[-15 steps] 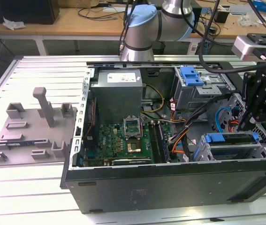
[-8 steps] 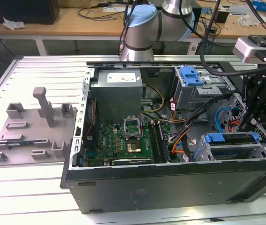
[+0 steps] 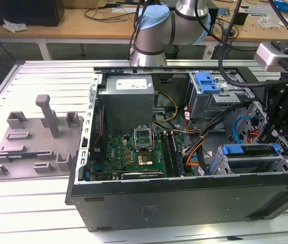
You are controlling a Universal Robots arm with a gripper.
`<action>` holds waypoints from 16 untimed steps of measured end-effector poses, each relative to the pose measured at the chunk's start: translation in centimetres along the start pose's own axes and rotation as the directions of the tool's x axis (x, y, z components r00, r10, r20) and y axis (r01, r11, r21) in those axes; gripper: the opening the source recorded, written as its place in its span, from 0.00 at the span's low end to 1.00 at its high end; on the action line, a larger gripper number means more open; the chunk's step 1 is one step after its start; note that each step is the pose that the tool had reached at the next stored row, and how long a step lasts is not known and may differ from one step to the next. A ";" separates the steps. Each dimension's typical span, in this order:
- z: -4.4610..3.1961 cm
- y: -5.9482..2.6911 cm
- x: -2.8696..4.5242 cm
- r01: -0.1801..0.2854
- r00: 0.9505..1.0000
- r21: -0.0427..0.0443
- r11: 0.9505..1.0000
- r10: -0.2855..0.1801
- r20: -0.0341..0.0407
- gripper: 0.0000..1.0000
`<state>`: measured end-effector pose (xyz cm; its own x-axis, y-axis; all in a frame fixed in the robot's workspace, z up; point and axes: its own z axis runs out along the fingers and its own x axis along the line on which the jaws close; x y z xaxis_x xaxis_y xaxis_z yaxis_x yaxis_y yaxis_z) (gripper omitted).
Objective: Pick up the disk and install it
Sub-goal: 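Insert the first disk wire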
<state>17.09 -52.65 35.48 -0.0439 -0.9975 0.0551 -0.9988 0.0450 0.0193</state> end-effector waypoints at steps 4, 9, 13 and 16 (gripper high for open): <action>0.02 -0.01 0.25 0.000 1.000 0.000 1.000 0.000 0.004 0.17; 0.03 -0.02 0.44 0.000 1.000 -0.001 1.000 0.000 0.012 0.17; 0.03 -0.02 0.45 0.000 1.000 -0.001 1.000 0.000 0.012 0.17; 0.02 -0.02 0.45 0.000 1.000 -0.001 1.000 0.000 0.019 0.17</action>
<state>17.09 -53.10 35.48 -0.0439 -0.9984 0.0366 -0.9988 0.0446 0.0201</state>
